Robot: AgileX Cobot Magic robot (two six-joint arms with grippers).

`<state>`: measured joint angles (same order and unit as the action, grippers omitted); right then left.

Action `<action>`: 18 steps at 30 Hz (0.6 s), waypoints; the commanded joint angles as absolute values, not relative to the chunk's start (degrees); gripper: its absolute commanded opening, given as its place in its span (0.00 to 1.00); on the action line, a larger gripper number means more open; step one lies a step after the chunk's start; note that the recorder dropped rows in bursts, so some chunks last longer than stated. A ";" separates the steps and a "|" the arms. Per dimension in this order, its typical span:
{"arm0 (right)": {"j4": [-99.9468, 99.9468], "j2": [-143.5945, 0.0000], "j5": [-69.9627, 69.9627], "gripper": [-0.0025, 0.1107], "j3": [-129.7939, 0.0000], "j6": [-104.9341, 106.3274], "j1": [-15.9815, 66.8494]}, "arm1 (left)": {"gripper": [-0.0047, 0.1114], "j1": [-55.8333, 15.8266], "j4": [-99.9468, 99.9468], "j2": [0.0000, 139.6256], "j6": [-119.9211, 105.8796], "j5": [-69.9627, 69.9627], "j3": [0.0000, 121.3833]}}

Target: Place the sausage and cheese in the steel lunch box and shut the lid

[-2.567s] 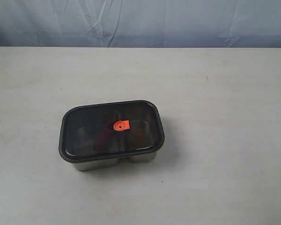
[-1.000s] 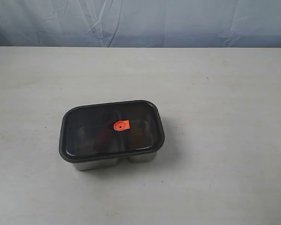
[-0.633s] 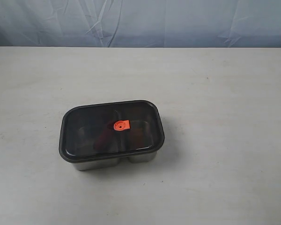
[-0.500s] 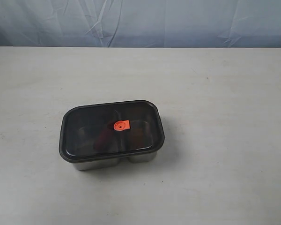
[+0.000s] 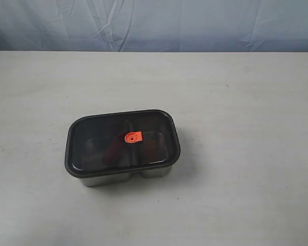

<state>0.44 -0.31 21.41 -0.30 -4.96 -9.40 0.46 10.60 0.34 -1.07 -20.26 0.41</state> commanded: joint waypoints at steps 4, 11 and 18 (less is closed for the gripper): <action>0.48 0.00 20.57 0.02 0.00 -4.66 -9.65 | 0.04 0.52 9.35 0.00 0.00 -14.66 0.00; 0.37 0.00 20.57 0.02 0.00 -4.67 -9.65 | 0.04 0.52 5.78 0.00 0.00 -12.32 0.00; 0.37 0.00 20.57 0.02 0.00 -4.67 -9.65 | 0.04 0.52 4.85 0.00 0.00 -12.32 0.00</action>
<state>0.33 -0.31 21.41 -0.30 -4.96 -9.40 0.46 5.47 0.26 -0.47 -12.89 0.28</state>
